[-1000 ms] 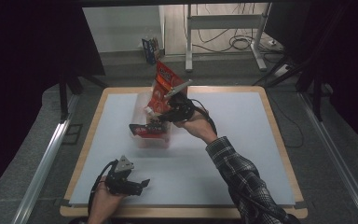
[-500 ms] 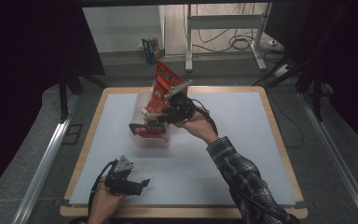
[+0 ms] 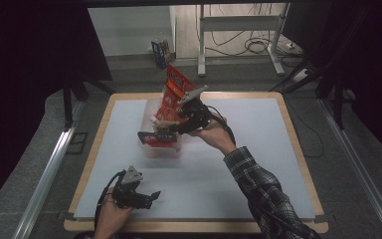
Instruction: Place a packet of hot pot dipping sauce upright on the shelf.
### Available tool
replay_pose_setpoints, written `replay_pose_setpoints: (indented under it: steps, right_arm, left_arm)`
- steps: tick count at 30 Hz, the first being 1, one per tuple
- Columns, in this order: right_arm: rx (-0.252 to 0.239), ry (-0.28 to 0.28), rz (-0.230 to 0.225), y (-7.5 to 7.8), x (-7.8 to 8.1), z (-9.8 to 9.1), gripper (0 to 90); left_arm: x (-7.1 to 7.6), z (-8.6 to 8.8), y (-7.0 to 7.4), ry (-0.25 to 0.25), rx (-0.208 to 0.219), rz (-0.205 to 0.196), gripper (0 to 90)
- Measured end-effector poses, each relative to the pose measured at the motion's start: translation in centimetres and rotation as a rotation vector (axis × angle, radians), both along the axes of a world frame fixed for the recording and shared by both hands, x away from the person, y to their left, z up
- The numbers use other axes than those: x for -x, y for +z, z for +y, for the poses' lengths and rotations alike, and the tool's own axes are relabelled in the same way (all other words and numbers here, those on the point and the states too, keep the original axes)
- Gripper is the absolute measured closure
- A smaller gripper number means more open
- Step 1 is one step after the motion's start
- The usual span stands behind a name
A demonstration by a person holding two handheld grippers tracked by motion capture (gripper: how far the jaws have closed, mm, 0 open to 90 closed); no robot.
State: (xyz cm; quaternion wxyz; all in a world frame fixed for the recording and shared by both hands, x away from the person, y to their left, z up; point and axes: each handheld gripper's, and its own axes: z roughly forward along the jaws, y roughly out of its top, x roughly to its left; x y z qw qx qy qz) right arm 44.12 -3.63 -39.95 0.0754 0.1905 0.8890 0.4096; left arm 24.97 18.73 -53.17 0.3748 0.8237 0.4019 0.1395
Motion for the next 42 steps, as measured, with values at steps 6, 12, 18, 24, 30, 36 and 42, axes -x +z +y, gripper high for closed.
replay_pose_setpoints:
  steps: [6,12,18,24,30,36,42]
  right_arm:
    - [0.007,-0.013,-0.002,-0.1,0.1,-0.6,26.2]
    - [0.0,-0.022,0.005,-0.1,0.1,-1.5,21.0]
    - [-0.014,-0.032,0.011,0.1,0.2,-2.4,16.1]
    - [-0.021,-0.039,0.015,0.3,0.6,-3.1,9.0]
    - [-0.027,-0.054,0.004,0.5,1.3,-3.8,3.9]
    - [-0.023,-0.064,-0.007,0.7,2.0,-4.5,1.9]
    - [-0.037,-0.065,-0.018,0.5,2.9,-5.3,0.0]
  left_arm:
    - [0.1,-0.2,0.0,-0.018,-0.001,-0.025,2.5]
    - [0.1,-0.2,0.0,-0.02,-0.005,-0.047,1.9]
    - [0.2,-0.2,0.1,-0.027,0.006,-0.069,1.6]
    - [0.3,-0.1,0.3,-0.034,0.027,-0.093,1.9]
    - [0.3,0.0,0.3,-0.03,0.041,-0.097,2.0]
    - [0.3,0.1,0.4,-0.03,0.057,-0.103,2.5]
    - [0.3,0.1,0.4,-0.028,0.055,-0.105,3.8]
